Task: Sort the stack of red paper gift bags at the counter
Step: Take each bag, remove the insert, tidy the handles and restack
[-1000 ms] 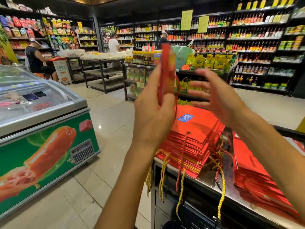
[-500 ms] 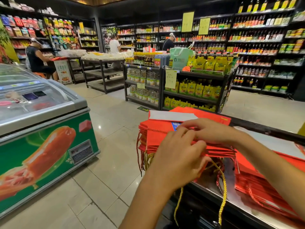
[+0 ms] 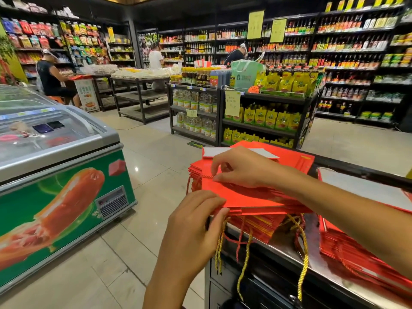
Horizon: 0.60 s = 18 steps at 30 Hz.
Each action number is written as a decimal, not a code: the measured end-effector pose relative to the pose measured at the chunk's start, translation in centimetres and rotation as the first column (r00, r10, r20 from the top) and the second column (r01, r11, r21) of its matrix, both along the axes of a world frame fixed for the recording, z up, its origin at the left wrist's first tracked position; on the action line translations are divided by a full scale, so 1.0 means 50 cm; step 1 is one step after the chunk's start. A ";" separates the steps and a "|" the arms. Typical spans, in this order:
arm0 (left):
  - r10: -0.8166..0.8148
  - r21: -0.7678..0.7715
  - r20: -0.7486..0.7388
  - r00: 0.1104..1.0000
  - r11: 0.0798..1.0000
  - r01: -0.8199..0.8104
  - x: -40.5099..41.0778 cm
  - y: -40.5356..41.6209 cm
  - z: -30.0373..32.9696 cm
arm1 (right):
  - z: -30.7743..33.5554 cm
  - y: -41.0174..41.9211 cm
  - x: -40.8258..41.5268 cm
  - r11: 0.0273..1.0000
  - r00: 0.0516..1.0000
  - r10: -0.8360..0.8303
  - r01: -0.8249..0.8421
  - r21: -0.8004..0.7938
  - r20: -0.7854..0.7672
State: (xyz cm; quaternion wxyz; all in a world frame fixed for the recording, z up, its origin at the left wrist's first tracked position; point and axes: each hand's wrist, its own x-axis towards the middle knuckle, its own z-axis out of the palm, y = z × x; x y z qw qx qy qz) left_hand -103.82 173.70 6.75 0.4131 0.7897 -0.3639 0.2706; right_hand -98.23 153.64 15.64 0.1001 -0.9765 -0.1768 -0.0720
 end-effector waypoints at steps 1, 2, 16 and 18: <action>-0.002 -0.015 -0.013 1.000 1.000 0.002 -0.001 0.001 -0.004 | -0.001 -0.008 -0.005 1.000 1.000 -0.006 0.006 0.008 -0.002; -0.006 -0.030 -0.027 1.000 1.000 0.005 -0.003 0.002 -0.008 | 0.004 -0.020 -0.013 1.000 1.000 -0.020 0.020 -0.005 -0.017; 0.027 -0.134 -0.032 0.999 0.991 -0.031 -0.008 -0.005 -0.024 | 0.044 -0.053 -0.065 0.996 0.990 0.083 -0.084 -0.010 -0.115; 0.038 -0.128 -0.012 0.999 0.991 -0.039 -0.009 -0.005 -0.023 | 0.028 -0.024 -0.052 0.992 0.984 0.124 -0.124 0.007 -0.130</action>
